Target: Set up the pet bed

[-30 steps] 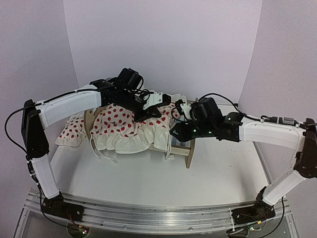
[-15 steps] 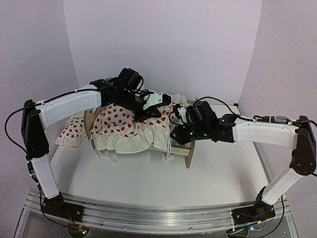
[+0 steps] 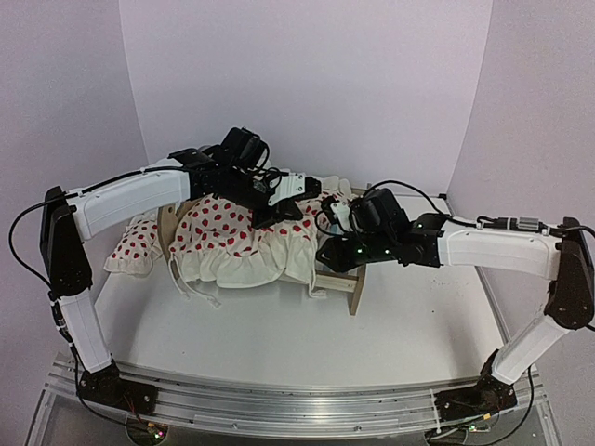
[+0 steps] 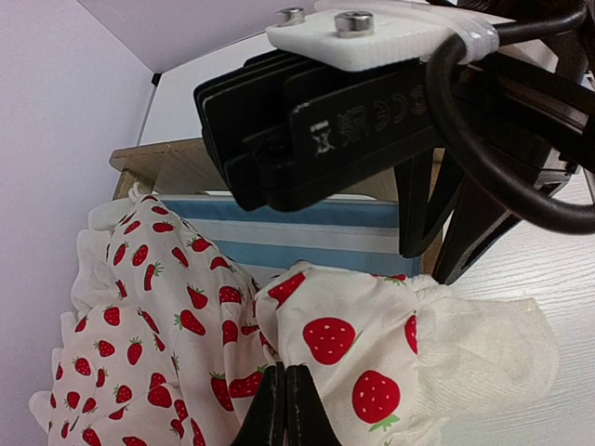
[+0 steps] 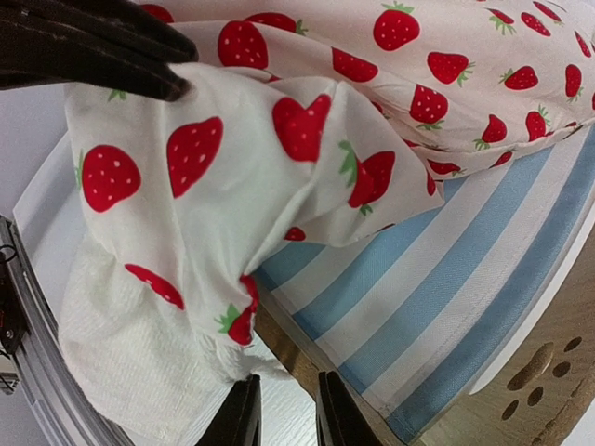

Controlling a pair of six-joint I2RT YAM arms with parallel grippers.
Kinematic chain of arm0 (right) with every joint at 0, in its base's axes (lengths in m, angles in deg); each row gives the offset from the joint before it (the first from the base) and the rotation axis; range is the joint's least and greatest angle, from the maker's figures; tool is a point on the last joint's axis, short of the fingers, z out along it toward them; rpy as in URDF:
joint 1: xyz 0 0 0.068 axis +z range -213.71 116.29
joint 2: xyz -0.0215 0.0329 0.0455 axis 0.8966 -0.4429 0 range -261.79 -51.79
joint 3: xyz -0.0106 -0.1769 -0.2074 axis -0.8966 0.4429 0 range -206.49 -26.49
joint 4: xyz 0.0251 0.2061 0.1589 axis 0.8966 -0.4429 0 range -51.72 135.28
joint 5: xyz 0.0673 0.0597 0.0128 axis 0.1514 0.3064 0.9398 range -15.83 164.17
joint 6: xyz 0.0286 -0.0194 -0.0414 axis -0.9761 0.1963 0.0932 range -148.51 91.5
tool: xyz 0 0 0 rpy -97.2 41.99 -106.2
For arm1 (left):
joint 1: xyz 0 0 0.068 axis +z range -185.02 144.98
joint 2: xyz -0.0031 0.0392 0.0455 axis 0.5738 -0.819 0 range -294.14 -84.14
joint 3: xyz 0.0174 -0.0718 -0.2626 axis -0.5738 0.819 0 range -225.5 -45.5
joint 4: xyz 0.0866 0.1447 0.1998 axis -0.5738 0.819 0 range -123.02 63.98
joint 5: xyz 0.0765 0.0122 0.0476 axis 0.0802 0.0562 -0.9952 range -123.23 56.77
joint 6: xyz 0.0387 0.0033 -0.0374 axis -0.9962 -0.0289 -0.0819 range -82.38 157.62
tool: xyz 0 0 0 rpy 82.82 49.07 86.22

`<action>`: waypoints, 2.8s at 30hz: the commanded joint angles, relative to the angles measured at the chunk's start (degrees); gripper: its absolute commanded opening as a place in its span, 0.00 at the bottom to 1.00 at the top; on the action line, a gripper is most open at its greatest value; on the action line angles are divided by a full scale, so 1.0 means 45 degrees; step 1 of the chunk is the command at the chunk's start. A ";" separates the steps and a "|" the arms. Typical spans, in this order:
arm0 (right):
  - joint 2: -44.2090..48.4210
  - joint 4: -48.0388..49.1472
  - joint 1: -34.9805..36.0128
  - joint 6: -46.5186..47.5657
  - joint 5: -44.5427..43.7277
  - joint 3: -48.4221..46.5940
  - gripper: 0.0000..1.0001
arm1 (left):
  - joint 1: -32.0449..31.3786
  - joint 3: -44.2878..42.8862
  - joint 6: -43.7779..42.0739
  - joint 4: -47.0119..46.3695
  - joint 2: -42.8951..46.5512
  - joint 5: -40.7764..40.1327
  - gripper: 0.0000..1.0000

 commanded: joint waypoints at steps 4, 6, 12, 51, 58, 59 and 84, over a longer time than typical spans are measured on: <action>0.0517 -0.0223 -0.0041 -0.0321 0.0375 0.0773 0.20 | 0.0059 0.0045 -0.0046 -0.0574 0.0748 -0.0019 0.00; 0.0592 -0.0220 0.0011 -0.0339 0.0771 0.0966 0.21 | 0.0064 0.0034 -0.0055 -0.0578 0.0746 -0.0027 0.00; 0.0346 0.0067 0.0099 0.0173 0.0988 0.0849 0.24 | 0.0064 0.0023 -0.0127 -0.0578 0.0712 -0.0050 0.00; 0.0652 0.0120 -0.0088 0.1095 -0.0896 0.0351 0.00 | 0.0062 0.0044 -0.0084 -0.0684 0.0715 -0.0015 0.00; 0.1120 -0.1947 -0.0097 0.1665 -0.3670 -0.0658 0.00 | 0.0064 0.0147 -0.0185 -0.0657 0.0786 -0.0127 0.00; 0.1145 -0.2364 -0.0097 0.1823 -0.4188 -0.0906 0.00 | 0.0070 0.0166 -0.0201 -0.0658 0.0791 -0.0128 0.00; 0.1302 -0.3338 -0.0163 0.0720 0.7351 -0.0835 0.00 | 0.0109 0.0771 -0.0488 -0.0799 0.0940 -0.0258 0.00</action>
